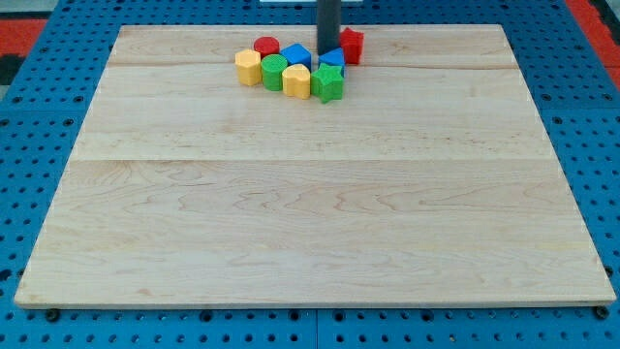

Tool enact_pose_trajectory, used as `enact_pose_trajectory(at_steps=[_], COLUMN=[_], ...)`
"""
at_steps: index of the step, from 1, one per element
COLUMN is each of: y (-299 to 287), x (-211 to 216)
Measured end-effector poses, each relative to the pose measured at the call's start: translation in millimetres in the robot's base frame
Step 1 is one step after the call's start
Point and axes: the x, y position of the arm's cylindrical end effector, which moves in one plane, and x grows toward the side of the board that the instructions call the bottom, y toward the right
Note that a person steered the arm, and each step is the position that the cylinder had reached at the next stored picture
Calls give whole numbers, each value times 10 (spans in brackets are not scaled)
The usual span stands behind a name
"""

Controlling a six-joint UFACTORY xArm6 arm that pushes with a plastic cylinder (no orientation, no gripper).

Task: Move the red star to the centre right of the board

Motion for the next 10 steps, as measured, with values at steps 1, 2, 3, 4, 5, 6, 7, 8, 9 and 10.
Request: enact_pose_trajectory(at_steps=[1,2,3,4,5,6,7,8,9,10], y=[-184,-249,149,999,1156,1585,1784,1223,1129,1327], x=[-151,-243,-243,-223,-223,-222,-87,244,855,1336])
